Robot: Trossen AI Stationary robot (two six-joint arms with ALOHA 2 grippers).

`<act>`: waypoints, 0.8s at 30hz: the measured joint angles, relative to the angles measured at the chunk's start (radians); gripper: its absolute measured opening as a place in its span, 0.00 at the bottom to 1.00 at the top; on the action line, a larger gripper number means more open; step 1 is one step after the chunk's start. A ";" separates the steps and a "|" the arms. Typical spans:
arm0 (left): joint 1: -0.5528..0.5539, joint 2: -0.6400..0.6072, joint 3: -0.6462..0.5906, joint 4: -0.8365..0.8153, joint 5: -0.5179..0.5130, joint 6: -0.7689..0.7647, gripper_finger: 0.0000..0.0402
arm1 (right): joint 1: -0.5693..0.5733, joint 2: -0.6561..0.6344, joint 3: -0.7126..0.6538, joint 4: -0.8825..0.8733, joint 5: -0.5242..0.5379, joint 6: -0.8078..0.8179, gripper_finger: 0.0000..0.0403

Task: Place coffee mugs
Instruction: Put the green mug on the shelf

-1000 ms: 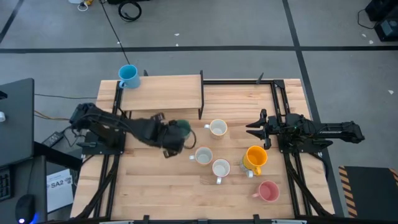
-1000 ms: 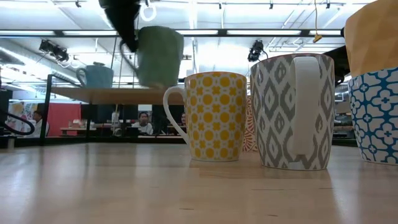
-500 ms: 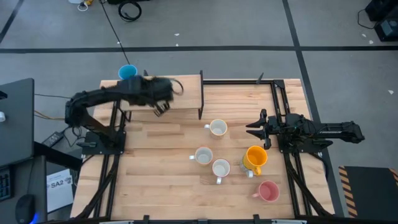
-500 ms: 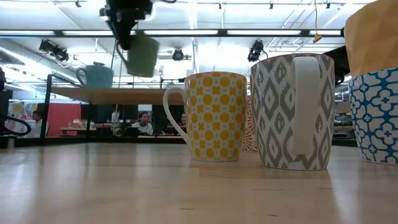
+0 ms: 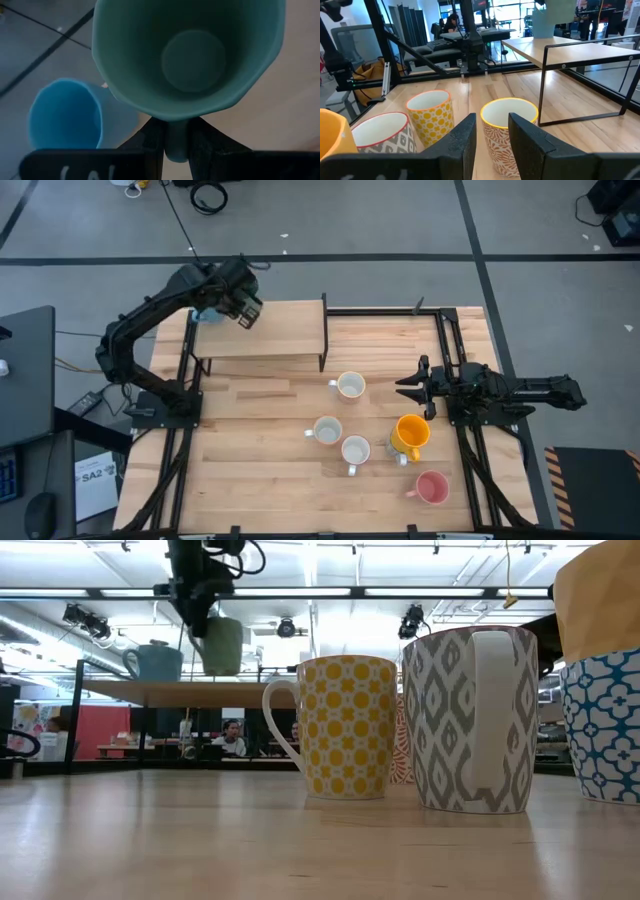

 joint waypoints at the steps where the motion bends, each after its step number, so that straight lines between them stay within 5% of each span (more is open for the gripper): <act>1: 0.016 0.000 0.000 0.006 0.017 0.000 0.15 | 0.000 0.000 0.000 0.000 0.000 0.000 0.29; 24: 0.072 0.008 -0.129 0.053 0.056 0.006 0.15 | 0.000 0.000 0.000 0.000 0.000 0.000 0.29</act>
